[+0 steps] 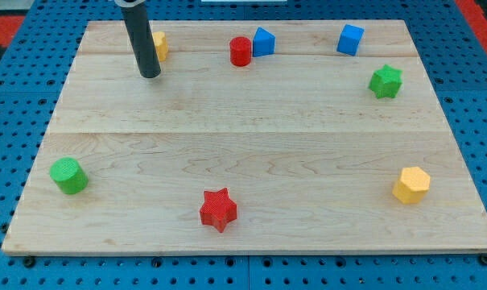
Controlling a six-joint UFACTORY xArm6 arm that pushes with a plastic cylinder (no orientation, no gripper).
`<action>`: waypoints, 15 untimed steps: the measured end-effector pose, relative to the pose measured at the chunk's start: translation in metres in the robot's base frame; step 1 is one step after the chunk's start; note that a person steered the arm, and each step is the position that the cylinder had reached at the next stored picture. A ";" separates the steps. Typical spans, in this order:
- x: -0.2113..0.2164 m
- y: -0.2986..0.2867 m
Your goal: Move the blue triangle right to the red circle
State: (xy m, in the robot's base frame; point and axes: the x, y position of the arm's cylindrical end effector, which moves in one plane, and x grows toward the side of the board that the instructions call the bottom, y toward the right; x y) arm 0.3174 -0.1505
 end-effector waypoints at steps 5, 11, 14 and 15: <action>0.026 0.214; -0.080 0.214; -0.084 0.213; -0.105 0.209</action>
State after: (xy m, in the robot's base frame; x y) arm 0.2126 0.0588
